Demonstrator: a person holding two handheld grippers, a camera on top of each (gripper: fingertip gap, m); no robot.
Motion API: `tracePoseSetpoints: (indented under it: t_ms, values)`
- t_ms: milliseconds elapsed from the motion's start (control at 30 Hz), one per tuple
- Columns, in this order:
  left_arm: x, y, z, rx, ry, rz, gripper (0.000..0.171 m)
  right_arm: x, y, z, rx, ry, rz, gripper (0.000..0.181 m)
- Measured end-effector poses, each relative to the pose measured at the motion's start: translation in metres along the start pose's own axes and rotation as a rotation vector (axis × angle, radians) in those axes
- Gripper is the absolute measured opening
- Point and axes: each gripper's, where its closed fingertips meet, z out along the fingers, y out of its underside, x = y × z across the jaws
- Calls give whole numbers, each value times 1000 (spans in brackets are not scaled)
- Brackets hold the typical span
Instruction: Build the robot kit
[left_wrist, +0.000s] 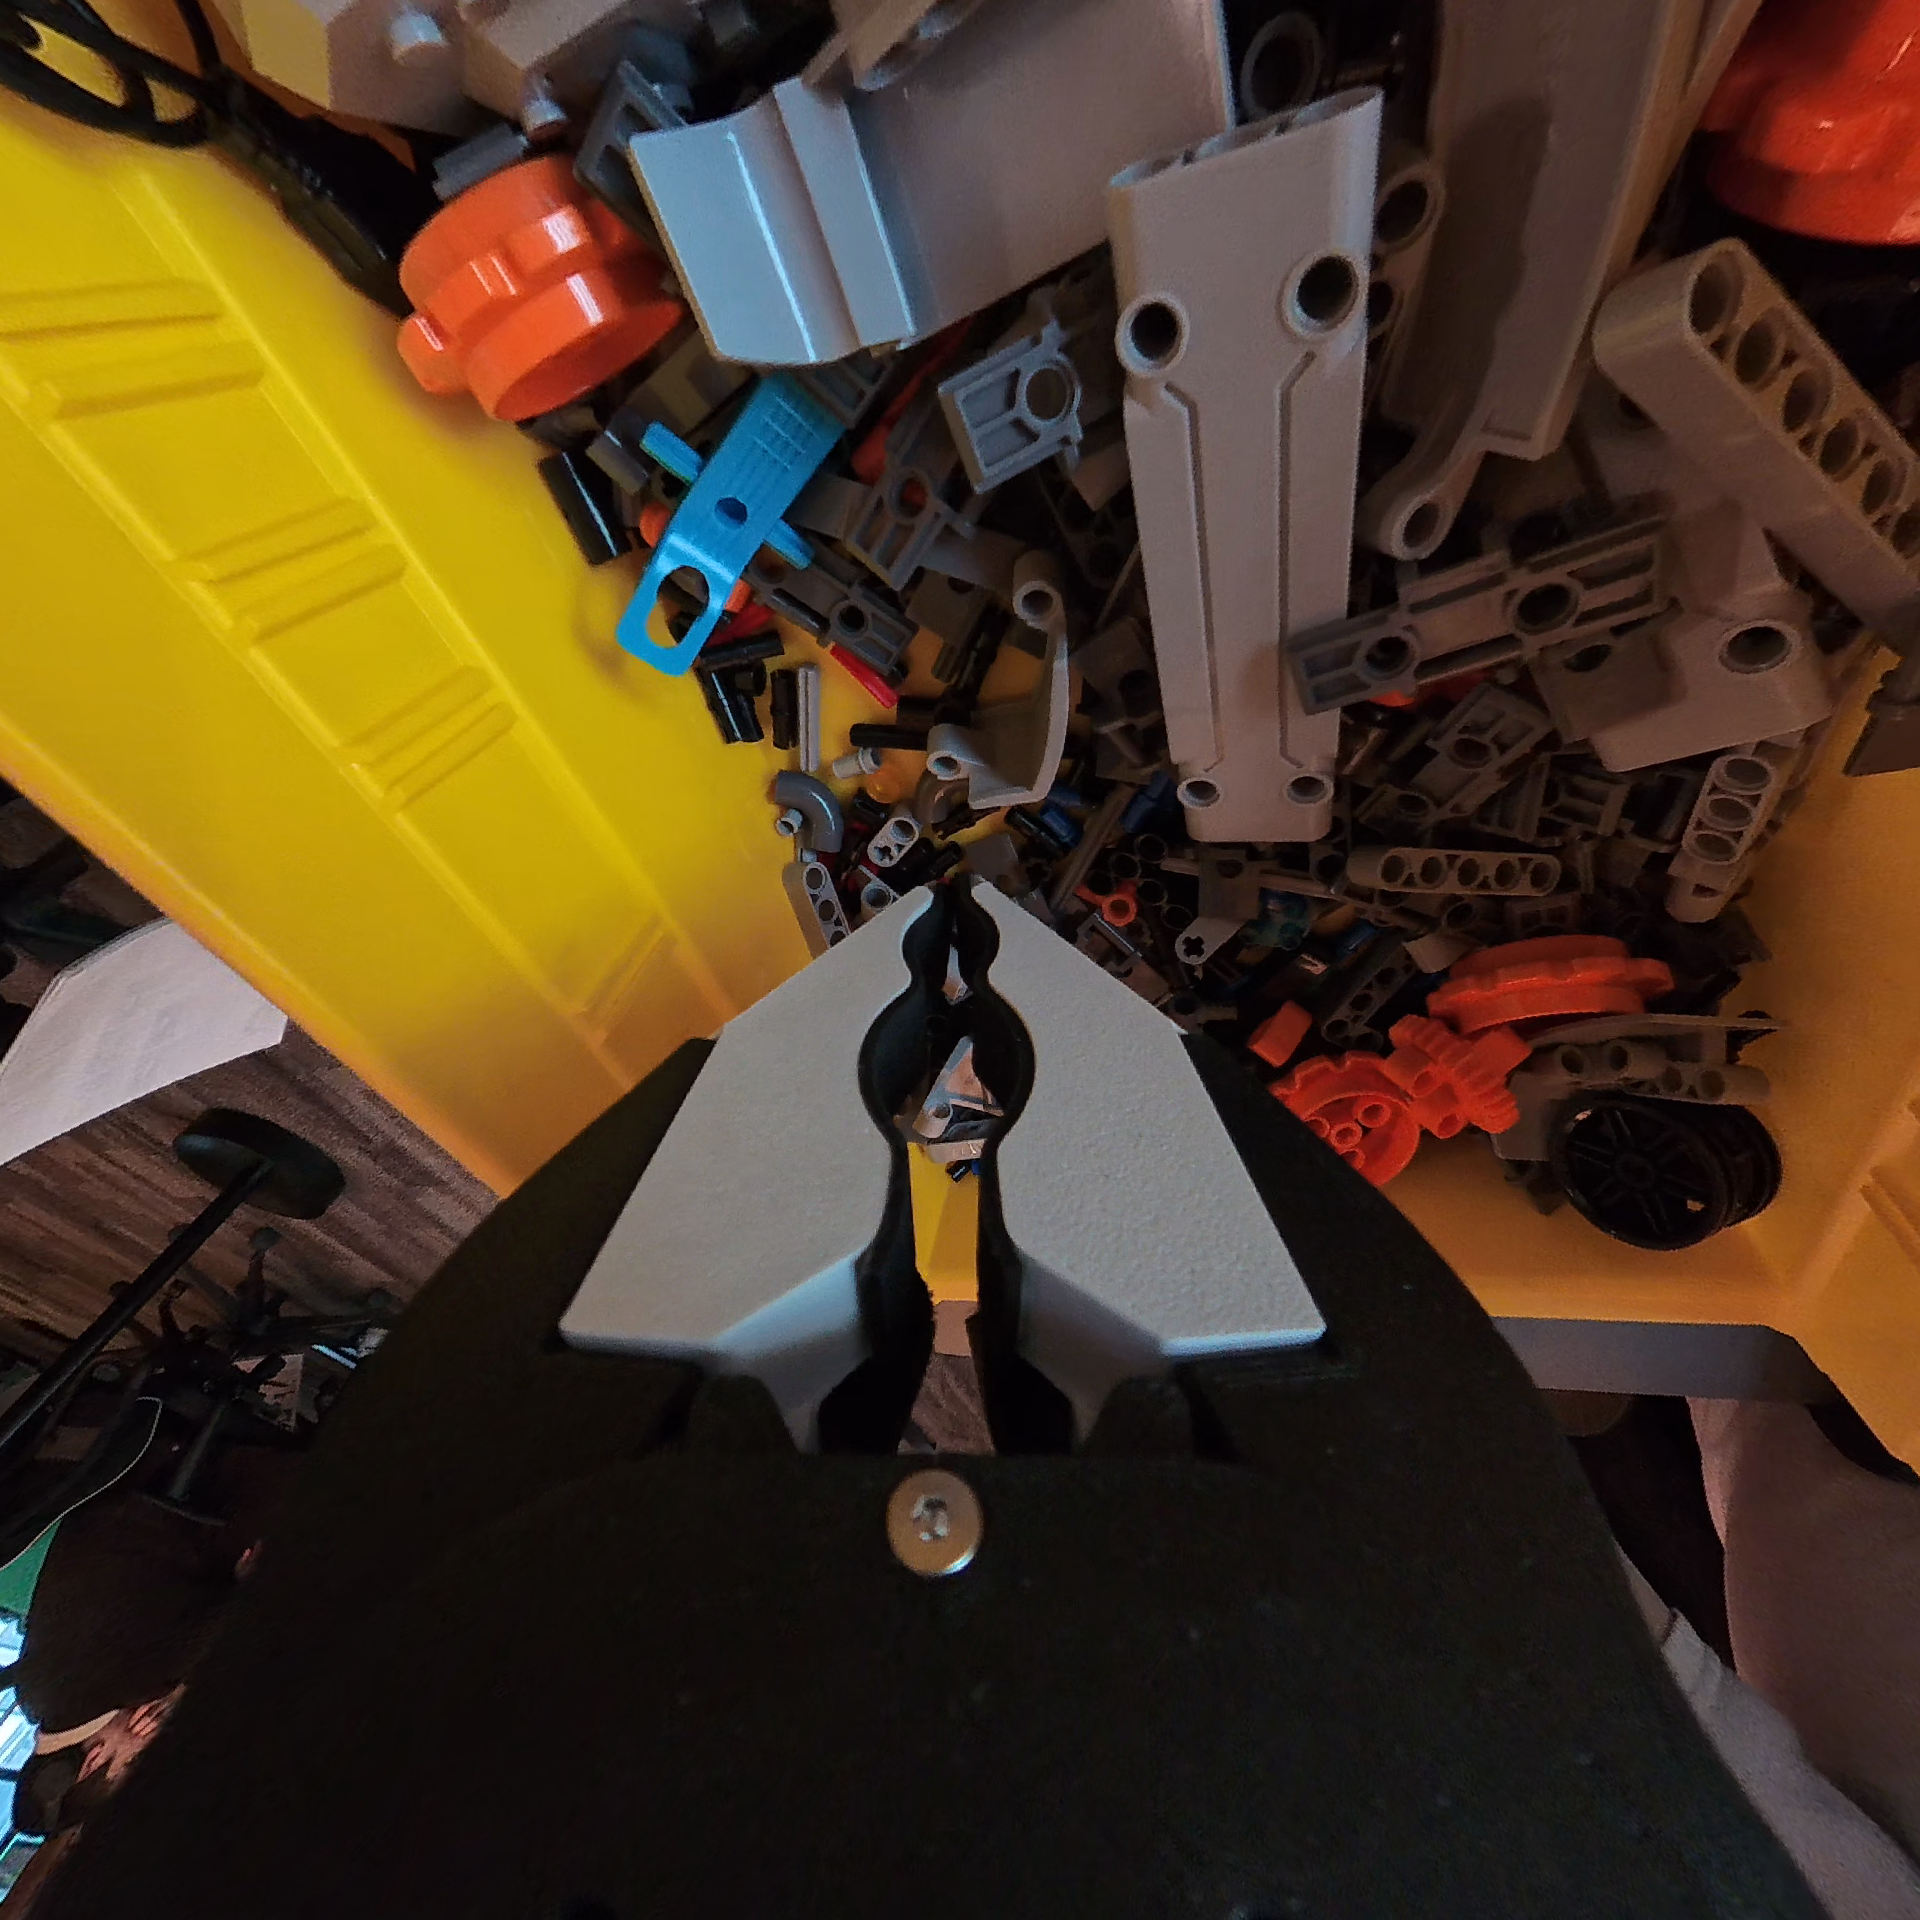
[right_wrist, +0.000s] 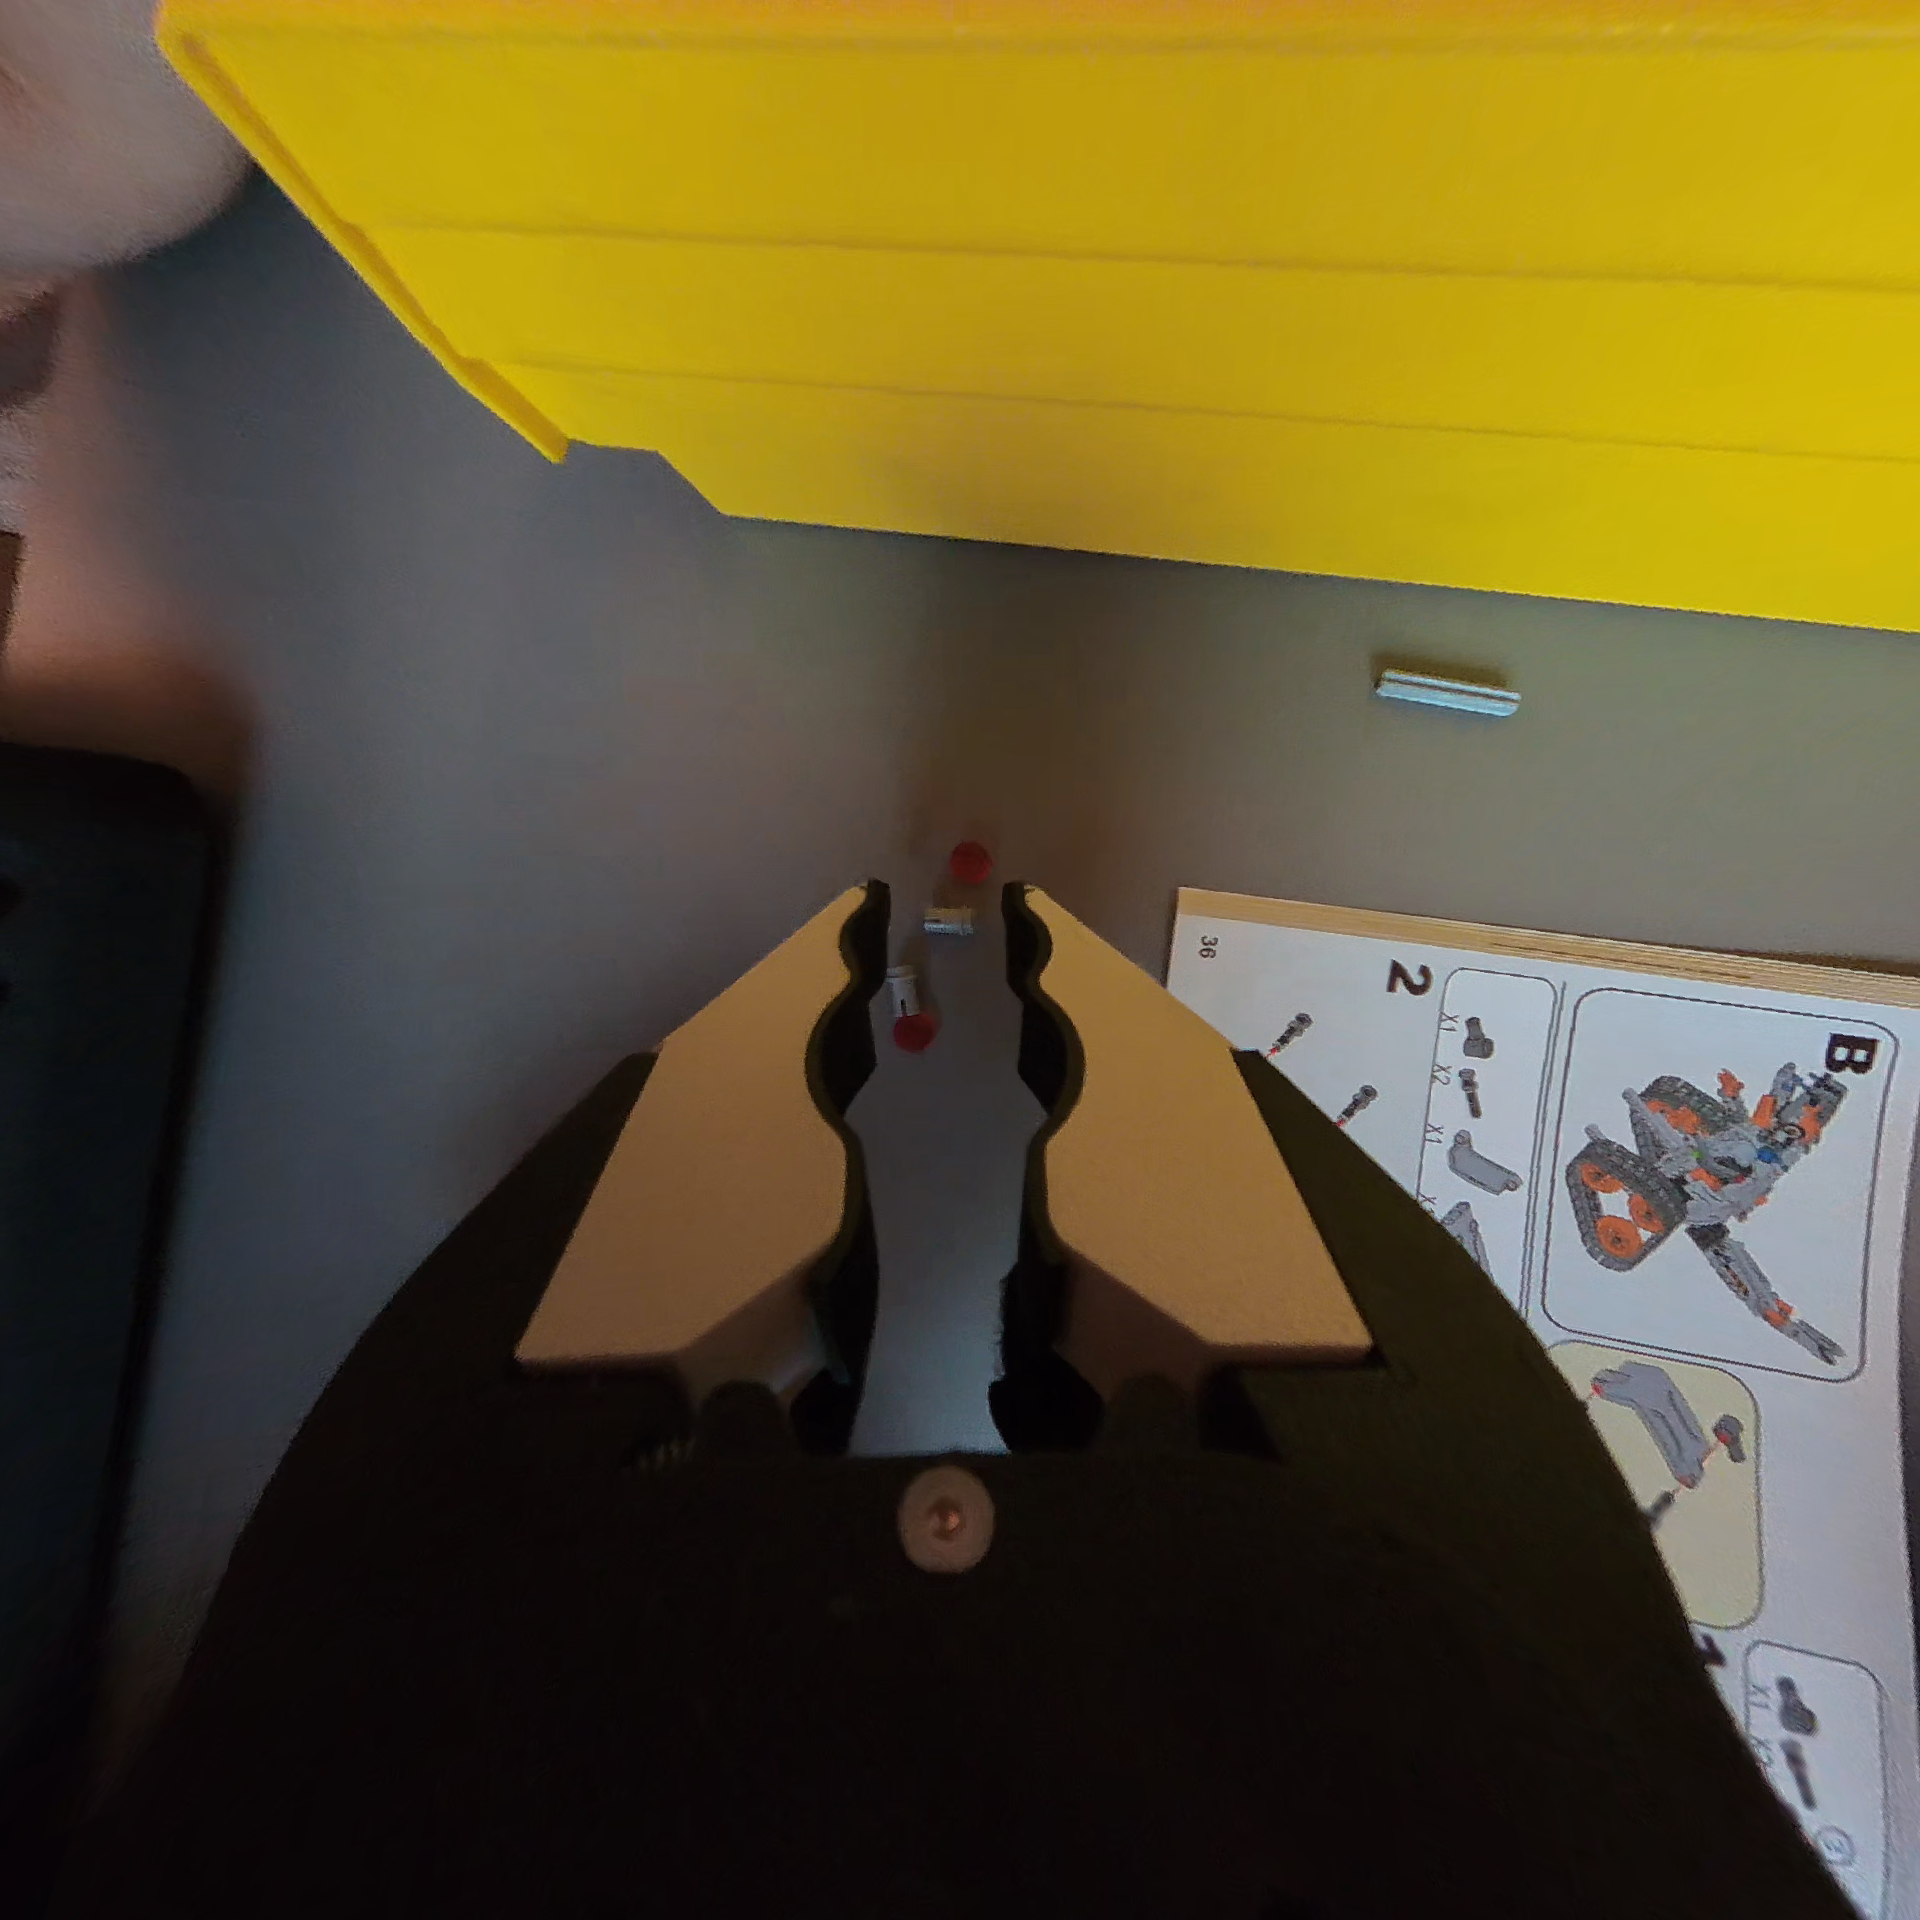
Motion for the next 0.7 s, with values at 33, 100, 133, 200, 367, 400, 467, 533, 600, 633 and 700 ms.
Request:
tracePoseSetpoints:
  t_ms: [33, 100, 133, 200, 367, 400, 467, 533, 600, 633, 700]
  values:
    - [0, 0, 0, 1, 0, -1, 0, 0, 2, 1, -14, 11, -12, 20]
    - [-1, 0, -1, 3, 1, -2, 0, 3, 3, 2, -28, 39, -24, 9]
    - [-1, 1, -1, 3, 1, -3, 0, 4, 5, 1, -35, 42, -31, 9]
    - [-1, 1, -1, 2, 1, -2, 0, 8, 2, -2, -18, 55, -47, 9]
    - [-1, 1, -1, 5, 1, -3, 0, 9, -2, -19, 76, -45, -75, 9]
    - [-1, 1, -1, 5, 1, -4, 0, 4, -3, -22, 100, -80, -129, 9]
    - [-1, 1, -1, 5, 1, -4, 0, 0, -1, -22, 125, -93, -247, 9]
    - [-1, 1, -1, 4, 0, -4, 0, 2, 4, -18, 103, -73, -334, 9]
    - [-1, 1, -1, 3, 0, -2, 0, 0, 5, -16, 116, -87, -368, 9]
    - [-1, 1, -1, 3, -2, -1, 0, -2, 5, -14, 126, -105, -362, 9]
    - [0, 1, -1, 6, -1, 0, 0, -1, 6, -12, 131, -121, -350, 9]
